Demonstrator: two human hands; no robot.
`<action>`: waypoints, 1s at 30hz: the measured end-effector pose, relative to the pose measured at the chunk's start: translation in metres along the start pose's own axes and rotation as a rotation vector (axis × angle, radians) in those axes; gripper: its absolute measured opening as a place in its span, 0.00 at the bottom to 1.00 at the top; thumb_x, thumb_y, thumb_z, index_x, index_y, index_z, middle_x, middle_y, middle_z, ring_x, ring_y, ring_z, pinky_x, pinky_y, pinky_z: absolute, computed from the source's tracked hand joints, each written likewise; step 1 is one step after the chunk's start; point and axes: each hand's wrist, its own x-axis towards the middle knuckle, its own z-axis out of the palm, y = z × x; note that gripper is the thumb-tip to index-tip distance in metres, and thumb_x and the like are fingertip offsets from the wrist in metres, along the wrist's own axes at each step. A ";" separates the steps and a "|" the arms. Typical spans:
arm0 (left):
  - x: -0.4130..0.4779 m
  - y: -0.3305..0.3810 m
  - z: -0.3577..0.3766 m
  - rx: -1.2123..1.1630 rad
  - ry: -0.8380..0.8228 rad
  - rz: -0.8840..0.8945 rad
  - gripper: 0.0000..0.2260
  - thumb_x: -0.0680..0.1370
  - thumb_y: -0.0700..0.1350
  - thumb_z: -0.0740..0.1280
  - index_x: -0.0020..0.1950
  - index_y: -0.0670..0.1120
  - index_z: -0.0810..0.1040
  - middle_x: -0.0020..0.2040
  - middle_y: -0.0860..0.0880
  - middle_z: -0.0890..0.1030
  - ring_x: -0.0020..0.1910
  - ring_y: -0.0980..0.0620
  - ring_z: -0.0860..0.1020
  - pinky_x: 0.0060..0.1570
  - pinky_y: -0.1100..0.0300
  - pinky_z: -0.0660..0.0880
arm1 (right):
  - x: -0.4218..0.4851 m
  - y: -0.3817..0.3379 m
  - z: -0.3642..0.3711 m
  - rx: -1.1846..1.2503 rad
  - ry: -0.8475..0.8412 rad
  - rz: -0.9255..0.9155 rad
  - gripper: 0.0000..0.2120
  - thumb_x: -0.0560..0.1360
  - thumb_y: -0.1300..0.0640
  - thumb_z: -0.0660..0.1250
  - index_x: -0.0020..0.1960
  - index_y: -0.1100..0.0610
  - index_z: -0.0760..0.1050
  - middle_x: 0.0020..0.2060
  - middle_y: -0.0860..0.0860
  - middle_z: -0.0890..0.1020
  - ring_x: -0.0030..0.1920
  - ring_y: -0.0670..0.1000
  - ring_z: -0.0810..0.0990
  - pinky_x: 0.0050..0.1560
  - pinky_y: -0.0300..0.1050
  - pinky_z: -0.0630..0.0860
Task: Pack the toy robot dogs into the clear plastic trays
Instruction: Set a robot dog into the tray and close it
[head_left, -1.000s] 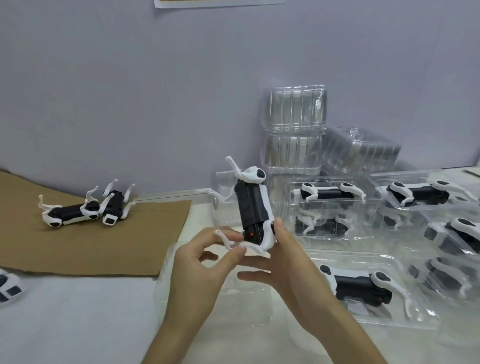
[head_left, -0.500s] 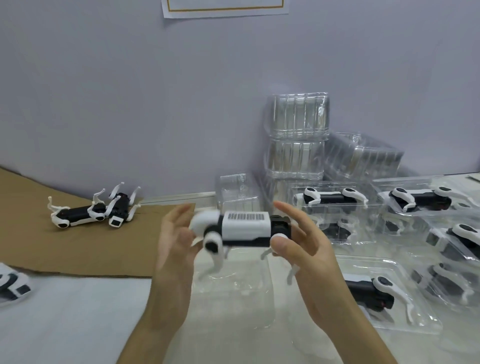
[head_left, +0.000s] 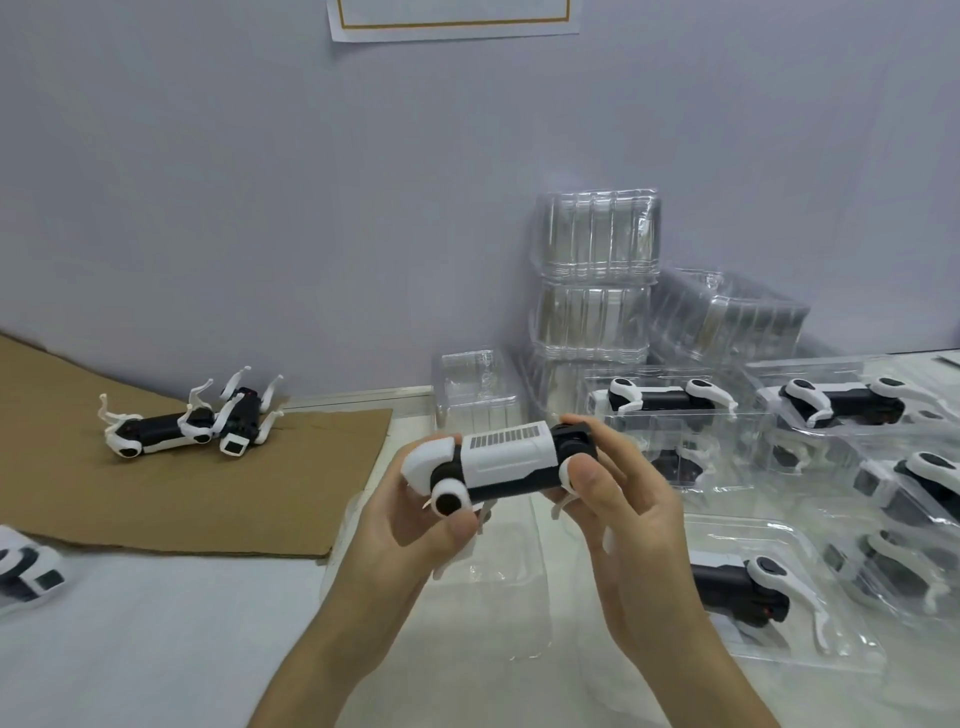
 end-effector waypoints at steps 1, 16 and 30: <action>0.000 0.001 0.003 0.016 0.018 0.016 0.35 0.65 0.64 0.79 0.68 0.54 0.76 0.61 0.44 0.80 0.58 0.38 0.78 0.60 0.45 0.74 | 0.001 0.000 -0.001 0.010 -0.006 0.009 0.23 0.65 0.45 0.75 0.59 0.50 0.82 0.53 0.54 0.85 0.57 0.56 0.82 0.58 0.51 0.76; -0.004 0.002 -0.007 -0.059 0.157 0.075 0.23 0.65 0.52 0.72 0.57 0.46 0.78 0.51 0.38 0.78 0.51 0.44 0.77 0.50 0.57 0.76 | -0.002 0.001 0.001 -0.173 -0.276 0.105 0.22 0.66 0.44 0.76 0.58 0.48 0.77 0.49 0.51 0.84 0.51 0.51 0.83 0.54 0.48 0.80; -0.005 0.008 -0.004 -0.060 0.117 0.065 0.24 0.68 0.58 0.76 0.60 0.49 0.79 0.57 0.41 0.80 0.56 0.48 0.79 0.54 0.58 0.77 | -0.002 0.001 0.001 -0.173 -0.287 0.059 0.19 0.64 0.49 0.74 0.53 0.48 0.75 0.49 0.50 0.84 0.49 0.49 0.83 0.49 0.40 0.78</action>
